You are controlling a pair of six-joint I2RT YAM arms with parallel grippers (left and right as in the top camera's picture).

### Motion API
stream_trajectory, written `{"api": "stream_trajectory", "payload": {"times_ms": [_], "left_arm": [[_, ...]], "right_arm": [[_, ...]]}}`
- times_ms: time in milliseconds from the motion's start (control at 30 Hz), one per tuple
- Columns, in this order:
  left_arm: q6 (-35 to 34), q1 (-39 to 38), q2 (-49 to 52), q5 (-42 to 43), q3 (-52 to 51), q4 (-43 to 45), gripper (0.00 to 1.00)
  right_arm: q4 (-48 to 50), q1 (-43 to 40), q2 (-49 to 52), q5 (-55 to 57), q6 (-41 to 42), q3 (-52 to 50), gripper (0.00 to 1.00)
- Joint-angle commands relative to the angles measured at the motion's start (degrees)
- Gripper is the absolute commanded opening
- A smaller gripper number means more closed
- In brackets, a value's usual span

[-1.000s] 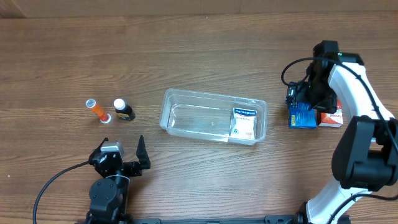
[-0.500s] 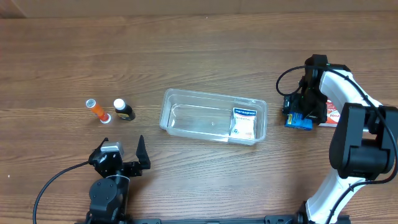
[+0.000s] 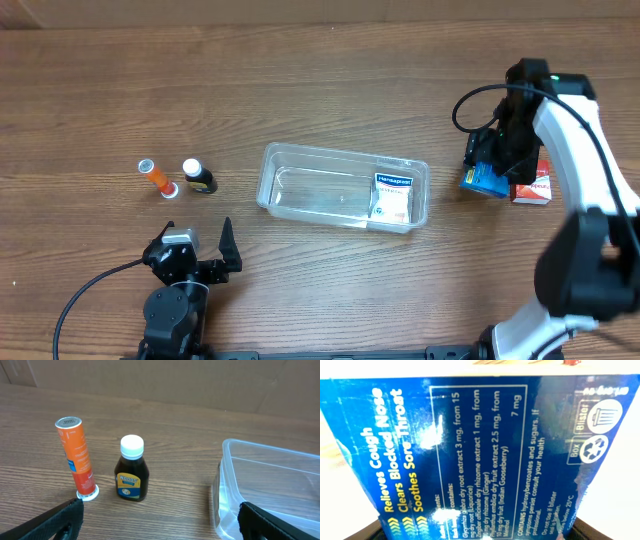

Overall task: Pack container
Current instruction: 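Carry the blue box into the container beside the Hansaplast box, release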

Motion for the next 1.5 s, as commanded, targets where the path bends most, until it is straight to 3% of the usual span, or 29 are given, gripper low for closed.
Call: {"api": "stream_trajectory", "payload": {"times_ms": [0,200,367,467,733,900,1467], "left_arm": [[1.1,0.3,-0.6,0.0,-0.2,0.2,1.0],[1.1,0.3,-0.6,0.0,-0.2,0.2,1.0],[1.1,0.3,-0.6,0.0,-0.2,0.2,1.0],[1.1,0.3,-0.6,0.0,-0.2,0.2,1.0],[1.1,0.3,-0.6,0.0,-0.2,0.2,1.0],[1.1,0.3,-0.6,0.0,-0.2,0.2,1.0],[1.1,0.3,-0.6,0.0,-0.2,0.2,1.0]], "right_arm": [[-1.0,5.1,-9.6,-3.7,2.4,2.2,0.72],[1.1,19.9,-14.2,-3.1,9.6,2.1,0.71],[9.0,32.3,-10.4,0.5,17.7,-0.4,0.72],[10.9,35.3,-6.0,0.5,21.1,-1.2,0.73],[12.2,36.2,2.4,-0.5,24.9,-1.7,0.73],[13.4,36.2,2.6,-1.7,26.8,-3.7,0.77],[11.8,39.7,2.6,0.7,26.8,-3.9,0.77]]}}
